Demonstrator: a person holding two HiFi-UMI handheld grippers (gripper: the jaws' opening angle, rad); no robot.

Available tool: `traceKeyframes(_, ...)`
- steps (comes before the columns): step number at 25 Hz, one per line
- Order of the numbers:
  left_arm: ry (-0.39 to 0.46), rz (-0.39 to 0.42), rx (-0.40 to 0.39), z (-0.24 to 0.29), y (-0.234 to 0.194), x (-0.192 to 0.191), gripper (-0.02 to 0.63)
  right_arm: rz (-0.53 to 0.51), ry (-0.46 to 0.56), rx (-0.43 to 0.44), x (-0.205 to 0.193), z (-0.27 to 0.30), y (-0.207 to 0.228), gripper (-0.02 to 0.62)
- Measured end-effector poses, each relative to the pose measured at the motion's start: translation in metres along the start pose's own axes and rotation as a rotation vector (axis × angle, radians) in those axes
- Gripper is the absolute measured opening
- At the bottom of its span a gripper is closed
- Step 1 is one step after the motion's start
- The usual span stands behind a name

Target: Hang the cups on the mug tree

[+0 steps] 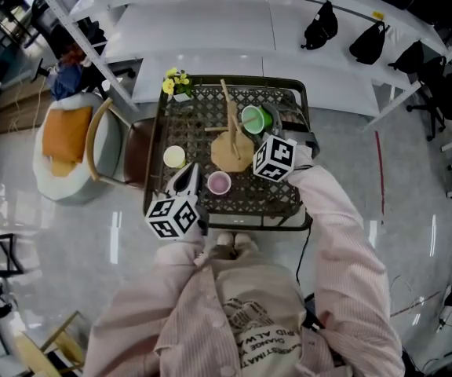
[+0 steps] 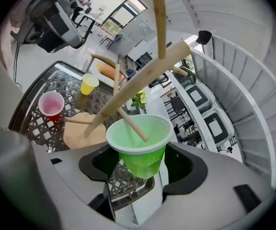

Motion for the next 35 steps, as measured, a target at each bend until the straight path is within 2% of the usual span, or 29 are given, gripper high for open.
traceKeyframes(5,0.003,-0.002,-0.003,0.000,0.001,0.000,-0.002,-0.081,-0.002,-0.003,0.007,0.000,-0.007,0.291)
traceKeyframes(21,0.000,-0.005,-0.003,-0.007,0.004,-0.002,-0.002,-0.208,-0.006,-0.025,0.021,-0.001,-0.020,0.291)
traceKeyframes(35,0.009,-0.010,0.010,-0.015,0.009,-0.006,-0.002,-0.263,-0.009,-0.016,0.025,-0.004,-0.029,0.293)
Point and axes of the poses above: the fingertips, and each gripper's own axes: z forward along the fingers, y to its right, x out of its top, the point moved 6 cm from there along -z, backward along the fingers, and after that the axes turned 2 degrees about -y, right-handed, at the moved point
